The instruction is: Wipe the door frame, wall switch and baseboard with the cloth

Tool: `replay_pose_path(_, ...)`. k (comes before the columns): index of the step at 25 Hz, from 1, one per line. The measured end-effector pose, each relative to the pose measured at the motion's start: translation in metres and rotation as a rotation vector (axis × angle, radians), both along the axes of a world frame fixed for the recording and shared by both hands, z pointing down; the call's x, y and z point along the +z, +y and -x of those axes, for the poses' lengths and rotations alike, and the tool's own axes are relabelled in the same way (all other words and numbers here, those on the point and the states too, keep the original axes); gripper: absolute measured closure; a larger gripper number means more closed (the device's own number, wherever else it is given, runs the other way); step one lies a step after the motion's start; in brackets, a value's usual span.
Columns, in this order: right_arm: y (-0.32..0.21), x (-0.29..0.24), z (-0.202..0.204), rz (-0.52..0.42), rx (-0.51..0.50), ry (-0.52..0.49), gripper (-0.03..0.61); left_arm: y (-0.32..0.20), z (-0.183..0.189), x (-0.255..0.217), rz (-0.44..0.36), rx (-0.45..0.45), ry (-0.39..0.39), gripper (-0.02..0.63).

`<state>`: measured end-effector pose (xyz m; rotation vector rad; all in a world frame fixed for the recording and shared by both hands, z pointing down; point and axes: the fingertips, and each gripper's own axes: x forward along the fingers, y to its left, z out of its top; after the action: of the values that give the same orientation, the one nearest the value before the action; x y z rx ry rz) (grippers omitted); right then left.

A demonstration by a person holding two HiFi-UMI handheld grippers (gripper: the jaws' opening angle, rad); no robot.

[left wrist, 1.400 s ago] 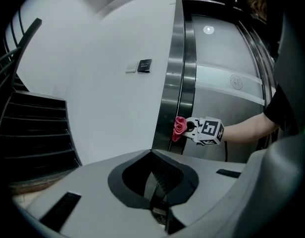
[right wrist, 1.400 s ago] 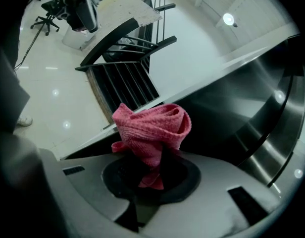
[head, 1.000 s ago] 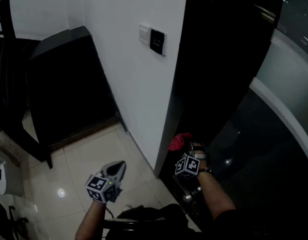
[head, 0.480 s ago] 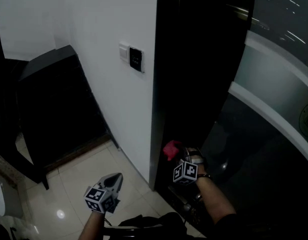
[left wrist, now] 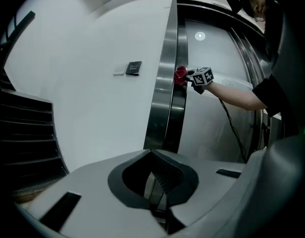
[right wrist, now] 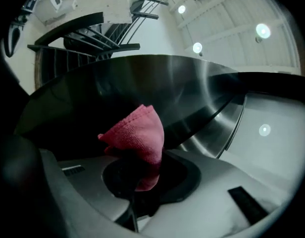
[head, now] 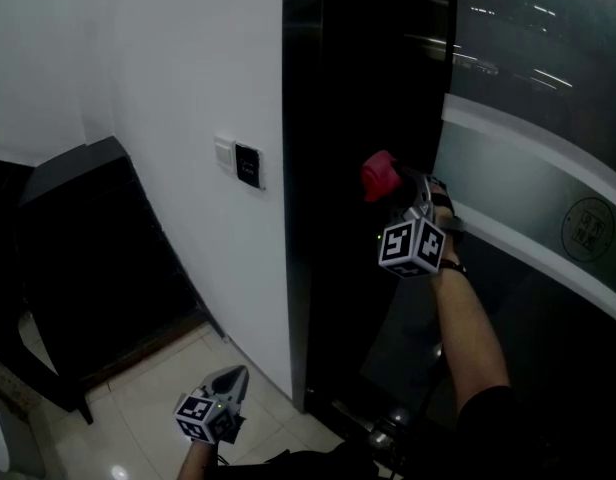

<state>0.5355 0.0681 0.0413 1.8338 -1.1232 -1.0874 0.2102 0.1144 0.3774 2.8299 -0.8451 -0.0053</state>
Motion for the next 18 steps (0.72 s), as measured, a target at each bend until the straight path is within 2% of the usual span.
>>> replay_pose_path(4,-0.019,-0.015,-0.004,-0.002,0.06,0.063,0.518,-0.007,0.022,0.001,0.004,-0.056,0.007,0.621)
replay_pose_path(10,-0.027,0.025,-0.004,-0.01,0.076,0.097,0.52,-0.006,0.045,0.012,0.021,-0.108,-0.001,0.621)
replay_pose_path(14,-0.029,0.038,-0.002,-0.004,0.074,0.095,0.52,-0.009,0.046,0.011,0.028,-0.12,-0.004,0.621)
replay_pose_path(18,-0.032,0.061,-0.003,0.039,0.081,0.1,0.522,-0.006,0.042,0.017,0.038,-0.107,-0.009,0.621)
